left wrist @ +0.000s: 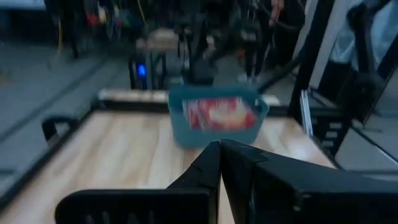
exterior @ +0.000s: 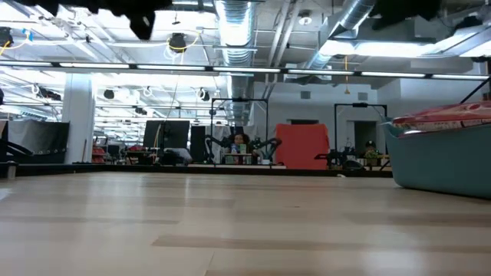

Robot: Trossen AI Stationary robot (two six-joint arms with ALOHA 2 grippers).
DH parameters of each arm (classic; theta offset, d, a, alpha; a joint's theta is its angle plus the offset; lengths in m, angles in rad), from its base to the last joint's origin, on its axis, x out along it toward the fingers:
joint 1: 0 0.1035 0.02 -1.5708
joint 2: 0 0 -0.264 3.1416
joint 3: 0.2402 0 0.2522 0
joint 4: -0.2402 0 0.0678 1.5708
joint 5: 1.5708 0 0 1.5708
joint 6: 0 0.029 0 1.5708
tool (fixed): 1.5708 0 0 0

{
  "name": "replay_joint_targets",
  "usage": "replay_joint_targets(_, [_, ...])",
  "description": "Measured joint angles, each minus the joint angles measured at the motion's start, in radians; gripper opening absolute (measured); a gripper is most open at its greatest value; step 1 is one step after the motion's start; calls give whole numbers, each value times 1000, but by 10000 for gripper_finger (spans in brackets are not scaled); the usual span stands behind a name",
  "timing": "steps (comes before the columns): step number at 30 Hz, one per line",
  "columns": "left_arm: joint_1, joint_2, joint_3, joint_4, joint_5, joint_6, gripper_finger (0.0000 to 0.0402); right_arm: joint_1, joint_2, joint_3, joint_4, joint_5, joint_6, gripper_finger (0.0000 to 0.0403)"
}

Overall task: Sort popcorn bags into baskets
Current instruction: Adjust the popcorn bag into the bin

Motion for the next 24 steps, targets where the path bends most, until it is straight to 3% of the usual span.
replay_joint_targets(6, [9,-93,0,-124,-50,12,0,-75,-42,-1,242,45,-331,198])
replay_joint_targets(10, [44,-69,0,-165,-35,-13,0,-175,-144,-58,355,-70,-385,202])
replay_joint_targets(15, [100,31,-5,-152,105,-64,0,-295,-293,-275,642,-246,-423,205])
replay_joint_targets(19, [93,141,-80,35,173,-131,0,-343,-354,-434,828,-393,-387,202])
replay_joint_targets(24, [24,388,-195,504,180,-232,0,-343,-364,-482,859,-417,-329,197])
